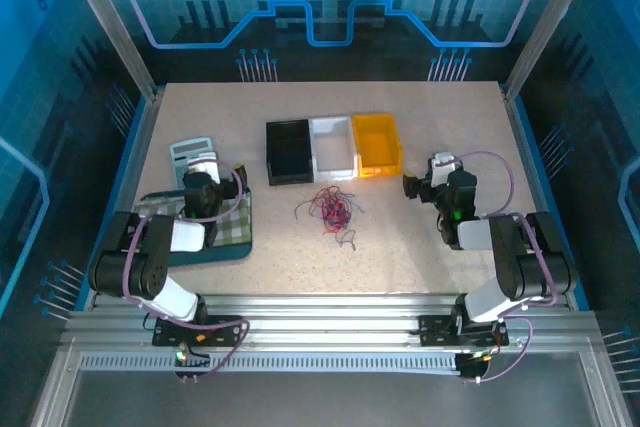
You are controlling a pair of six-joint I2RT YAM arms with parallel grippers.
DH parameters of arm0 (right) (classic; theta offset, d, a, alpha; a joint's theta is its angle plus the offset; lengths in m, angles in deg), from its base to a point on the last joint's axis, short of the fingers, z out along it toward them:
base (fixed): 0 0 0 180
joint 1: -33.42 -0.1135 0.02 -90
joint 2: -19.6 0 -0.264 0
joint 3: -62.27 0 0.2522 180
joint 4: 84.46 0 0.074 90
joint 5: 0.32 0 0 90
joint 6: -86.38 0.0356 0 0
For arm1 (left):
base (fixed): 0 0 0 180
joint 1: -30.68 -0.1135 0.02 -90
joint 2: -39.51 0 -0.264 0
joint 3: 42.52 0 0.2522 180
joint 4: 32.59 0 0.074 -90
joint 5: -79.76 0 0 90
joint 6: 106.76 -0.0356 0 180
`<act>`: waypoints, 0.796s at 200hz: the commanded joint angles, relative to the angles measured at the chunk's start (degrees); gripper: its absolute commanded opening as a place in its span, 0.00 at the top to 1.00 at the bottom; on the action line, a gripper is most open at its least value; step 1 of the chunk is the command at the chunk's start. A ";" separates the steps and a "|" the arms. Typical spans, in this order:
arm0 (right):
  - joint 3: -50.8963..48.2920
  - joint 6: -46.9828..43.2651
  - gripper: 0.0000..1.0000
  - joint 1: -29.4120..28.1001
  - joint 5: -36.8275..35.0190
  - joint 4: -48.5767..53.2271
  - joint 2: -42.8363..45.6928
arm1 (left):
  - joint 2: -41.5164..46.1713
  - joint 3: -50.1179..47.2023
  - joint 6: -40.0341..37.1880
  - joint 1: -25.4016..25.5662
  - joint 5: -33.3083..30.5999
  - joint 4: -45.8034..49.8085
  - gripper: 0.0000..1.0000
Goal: Untangle the cables
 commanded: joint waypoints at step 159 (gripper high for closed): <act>1.73 -0.49 0.00 1.09 1.51 0.41 -0.26 | -0.10 -0.18 0.85 -2.04 3.93 -0.82 0.01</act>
